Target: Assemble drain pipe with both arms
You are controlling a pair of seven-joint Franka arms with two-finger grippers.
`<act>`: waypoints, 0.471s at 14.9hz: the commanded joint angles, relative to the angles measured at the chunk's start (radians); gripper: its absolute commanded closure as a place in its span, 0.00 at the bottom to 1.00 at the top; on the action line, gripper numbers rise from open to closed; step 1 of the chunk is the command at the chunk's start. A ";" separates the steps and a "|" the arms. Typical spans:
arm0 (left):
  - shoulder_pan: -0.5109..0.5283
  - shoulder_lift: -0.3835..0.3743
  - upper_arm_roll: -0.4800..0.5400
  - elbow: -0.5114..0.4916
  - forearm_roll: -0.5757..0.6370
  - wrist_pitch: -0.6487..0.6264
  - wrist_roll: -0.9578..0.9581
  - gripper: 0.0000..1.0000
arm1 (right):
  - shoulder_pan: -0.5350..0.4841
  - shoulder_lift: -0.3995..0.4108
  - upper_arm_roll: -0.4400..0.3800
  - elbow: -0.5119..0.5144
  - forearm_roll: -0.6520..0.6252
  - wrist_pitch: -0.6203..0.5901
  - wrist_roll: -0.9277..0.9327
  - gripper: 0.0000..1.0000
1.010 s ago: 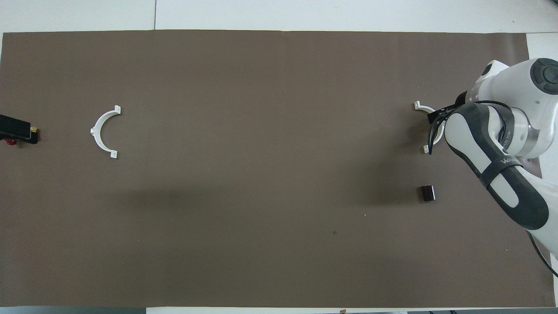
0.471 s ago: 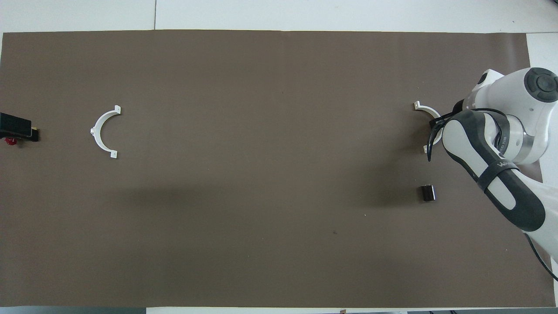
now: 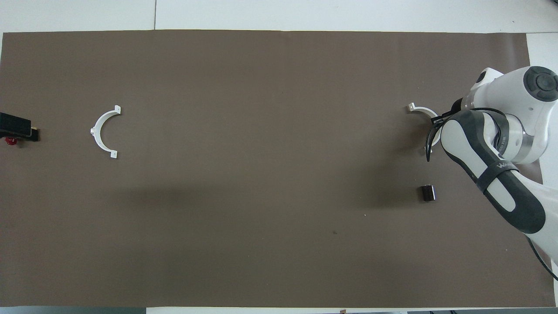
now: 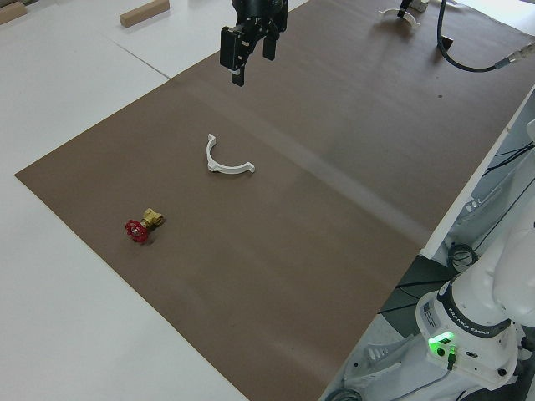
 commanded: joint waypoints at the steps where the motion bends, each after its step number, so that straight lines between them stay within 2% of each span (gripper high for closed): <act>1: -0.005 -0.031 0.002 -0.034 -0.004 0.015 0.001 0.00 | 0.063 0.000 0.036 0.126 0.003 -0.138 0.116 0.96; 4: -0.005 -0.029 0.002 -0.042 -0.002 0.066 0.015 0.00 | 0.277 0.012 0.034 0.226 -0.014 -0.244 0.479 0.96; 7: -0.003 -0.020 0.000 -0.091 -0.004 0.157 0.022 0.00 | 0.435 0.014 0.033 0.229 -0.015 -0.227 0.780 0.96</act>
